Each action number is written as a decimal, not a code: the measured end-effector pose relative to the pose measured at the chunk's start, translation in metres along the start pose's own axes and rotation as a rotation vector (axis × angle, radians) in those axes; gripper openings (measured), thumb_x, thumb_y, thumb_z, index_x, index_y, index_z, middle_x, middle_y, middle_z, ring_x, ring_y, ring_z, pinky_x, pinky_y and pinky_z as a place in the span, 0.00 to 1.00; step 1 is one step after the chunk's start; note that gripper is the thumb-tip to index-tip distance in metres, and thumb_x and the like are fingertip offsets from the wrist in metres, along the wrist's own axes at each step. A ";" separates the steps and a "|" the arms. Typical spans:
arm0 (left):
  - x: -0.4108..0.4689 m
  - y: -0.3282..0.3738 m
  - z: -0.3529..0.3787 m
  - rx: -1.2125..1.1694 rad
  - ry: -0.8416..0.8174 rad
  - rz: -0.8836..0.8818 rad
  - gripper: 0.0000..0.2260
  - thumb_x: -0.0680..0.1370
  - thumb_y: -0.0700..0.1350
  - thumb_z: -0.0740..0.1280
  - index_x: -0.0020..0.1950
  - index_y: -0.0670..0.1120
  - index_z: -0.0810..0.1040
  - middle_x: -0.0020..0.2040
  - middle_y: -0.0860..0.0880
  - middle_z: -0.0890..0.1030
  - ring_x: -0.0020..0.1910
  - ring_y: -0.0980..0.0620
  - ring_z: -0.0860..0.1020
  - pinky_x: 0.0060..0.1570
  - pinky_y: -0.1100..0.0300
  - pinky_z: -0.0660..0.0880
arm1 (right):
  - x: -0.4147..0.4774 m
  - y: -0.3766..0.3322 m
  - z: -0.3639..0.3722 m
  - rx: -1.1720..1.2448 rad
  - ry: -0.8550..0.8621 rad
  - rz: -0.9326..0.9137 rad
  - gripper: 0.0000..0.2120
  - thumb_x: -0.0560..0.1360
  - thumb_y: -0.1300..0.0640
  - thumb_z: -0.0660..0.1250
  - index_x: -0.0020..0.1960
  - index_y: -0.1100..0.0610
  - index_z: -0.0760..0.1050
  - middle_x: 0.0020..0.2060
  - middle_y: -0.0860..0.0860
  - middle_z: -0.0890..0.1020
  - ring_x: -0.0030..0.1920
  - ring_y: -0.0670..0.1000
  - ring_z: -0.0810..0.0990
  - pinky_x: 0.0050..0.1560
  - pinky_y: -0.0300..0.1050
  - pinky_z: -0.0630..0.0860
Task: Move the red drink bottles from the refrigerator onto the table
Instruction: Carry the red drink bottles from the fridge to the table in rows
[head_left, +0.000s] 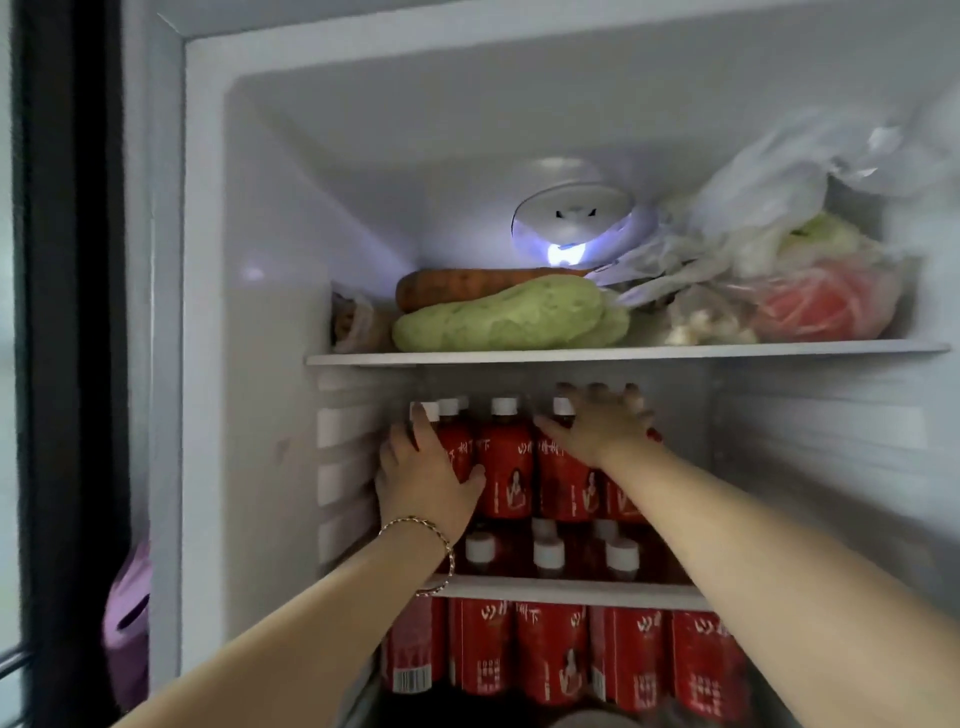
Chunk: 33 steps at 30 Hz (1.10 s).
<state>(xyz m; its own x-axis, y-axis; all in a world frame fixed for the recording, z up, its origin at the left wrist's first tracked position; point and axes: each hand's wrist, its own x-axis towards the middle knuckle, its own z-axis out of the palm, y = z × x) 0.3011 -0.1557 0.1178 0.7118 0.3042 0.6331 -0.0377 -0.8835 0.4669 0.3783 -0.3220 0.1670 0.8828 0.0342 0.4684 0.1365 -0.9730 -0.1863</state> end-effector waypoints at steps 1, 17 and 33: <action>0.002 -0.002 0.005 0.024 0.023 -0.002 0.40 0.75 0.54 0.65 0.76 0.42 0.43 0.74 0.40 0.55 0.72 0.41 0.57 0.68 0.47 0.62 | 0.006 -0.002 0.001 0.019 -0.025 0.029 0.34 0.71 0.28 0.52 0.72 0.44 0.60 0.72 0.53 0.65 0.73 0.63 0.55 0.67 0.64 0.59; 0.039 -0.004 -0.004 0.006 -0.026 0.009 0.29 0.76 0.52 0.63 0.74 0.48 0.57 0.71 0.42 0.63 0.68 0.39 0.62 0.64 0.47 0.65 | -0.004 0.028 -0.035 -0.092 0.069 -0.068 0.26 0.70 0.30 0.59 0.58 0.45 0.76 0.61 0.48 0.78 0.62 0.52 0.75 0.54 0.44 0.70; -0.014 0.011 -0.036 0.328 0.144 0.917 0.16 0.55 0.49 0.81 0.33 0.44 0.78 0.32 0.47 0.78 0.26 0.49 0.77 0.19 0.66 0.68 | -0.055 -0.012 -0.050 -0.290 0.134 -0.420 0.11 0.73 0.41 0.63 0.44 0.49 0.72 0.51 0.51 0.81 0.53 0.55 0.79 0.44 0.41 0.66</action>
<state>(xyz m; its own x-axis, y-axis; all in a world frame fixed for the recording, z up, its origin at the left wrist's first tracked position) 0.2656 -0.1573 0.1366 0.4113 -0.5270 0.7437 -0.3204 -0.8474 -0.4233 0.3058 -0.3238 0.1865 0.7111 0.4234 0.5613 0.3193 -0.9058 0.2787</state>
